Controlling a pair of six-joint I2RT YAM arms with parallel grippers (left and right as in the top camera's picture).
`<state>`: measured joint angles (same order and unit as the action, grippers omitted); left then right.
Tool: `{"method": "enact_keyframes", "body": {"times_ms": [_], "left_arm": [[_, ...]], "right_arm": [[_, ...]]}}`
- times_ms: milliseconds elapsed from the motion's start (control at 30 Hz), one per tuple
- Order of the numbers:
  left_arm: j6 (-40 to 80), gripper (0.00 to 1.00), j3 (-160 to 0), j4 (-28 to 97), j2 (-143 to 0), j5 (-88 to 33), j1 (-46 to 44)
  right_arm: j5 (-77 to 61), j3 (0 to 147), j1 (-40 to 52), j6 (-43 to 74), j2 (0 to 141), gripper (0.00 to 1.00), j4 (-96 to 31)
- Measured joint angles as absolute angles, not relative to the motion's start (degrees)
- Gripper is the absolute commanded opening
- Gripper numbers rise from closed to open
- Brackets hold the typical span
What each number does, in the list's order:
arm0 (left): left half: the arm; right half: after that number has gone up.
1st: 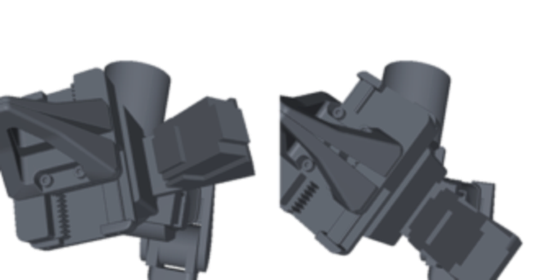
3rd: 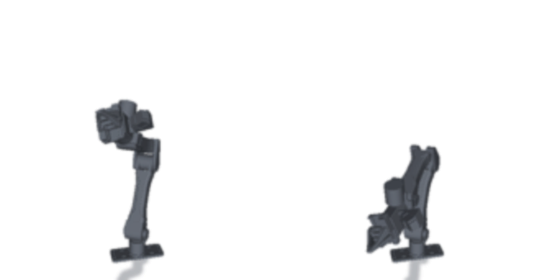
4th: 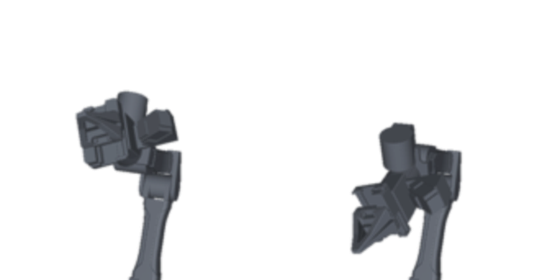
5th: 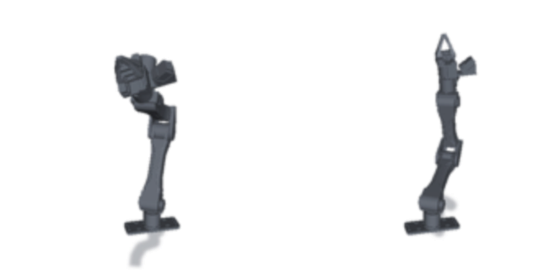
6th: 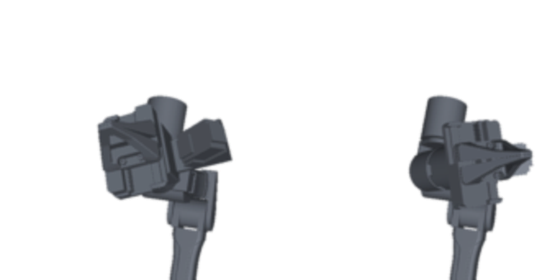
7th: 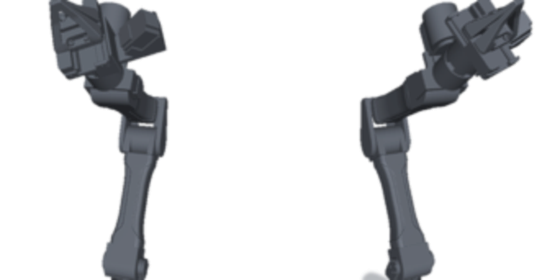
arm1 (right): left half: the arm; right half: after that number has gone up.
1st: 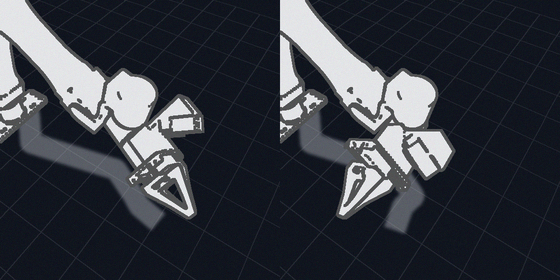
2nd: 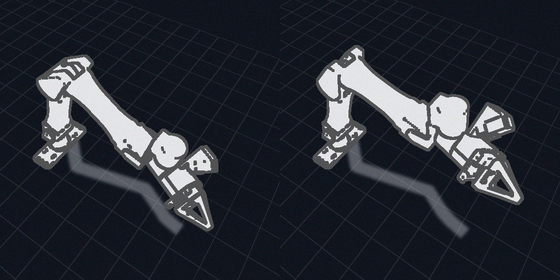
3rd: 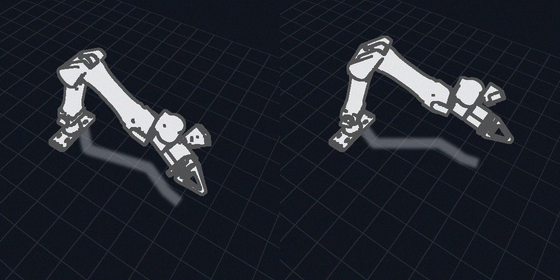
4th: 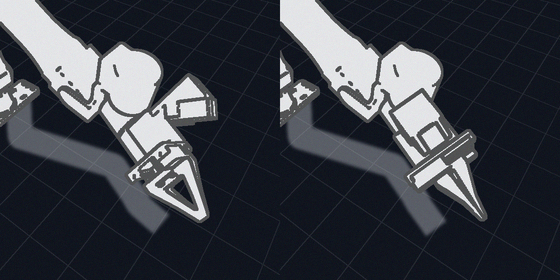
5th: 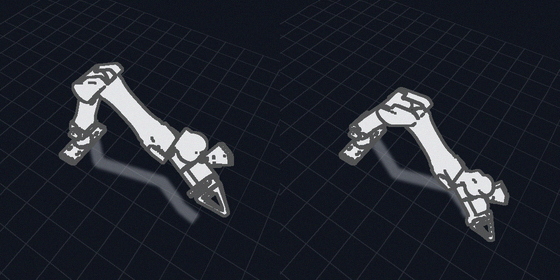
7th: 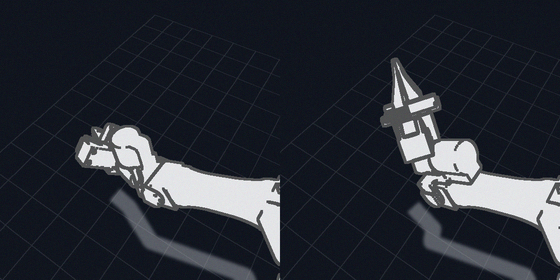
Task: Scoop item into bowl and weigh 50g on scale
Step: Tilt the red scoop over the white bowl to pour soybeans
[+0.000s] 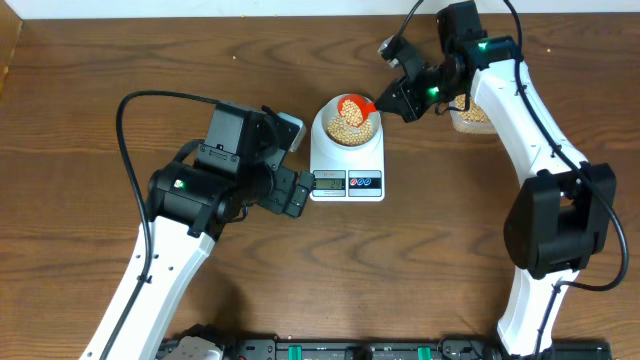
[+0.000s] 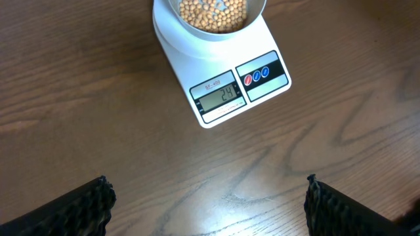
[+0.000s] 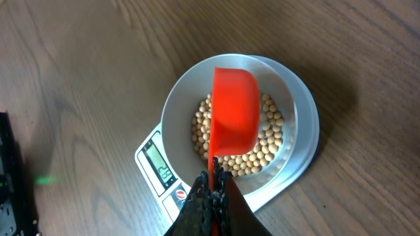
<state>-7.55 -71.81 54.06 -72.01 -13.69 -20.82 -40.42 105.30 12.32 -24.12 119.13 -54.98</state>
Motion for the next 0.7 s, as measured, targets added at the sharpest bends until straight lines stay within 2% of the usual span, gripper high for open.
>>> {"method": "enact_keyframes", "body": {"times_ms": [700], "left_arm": [[-7.57, 0.95, -71.81, 54.06, -72.01, -13.67, -20.82]], "right_arm": [[-39.24, 105.80, 13.96, -24.14, 119.11, 0.01, -54.78]]}}
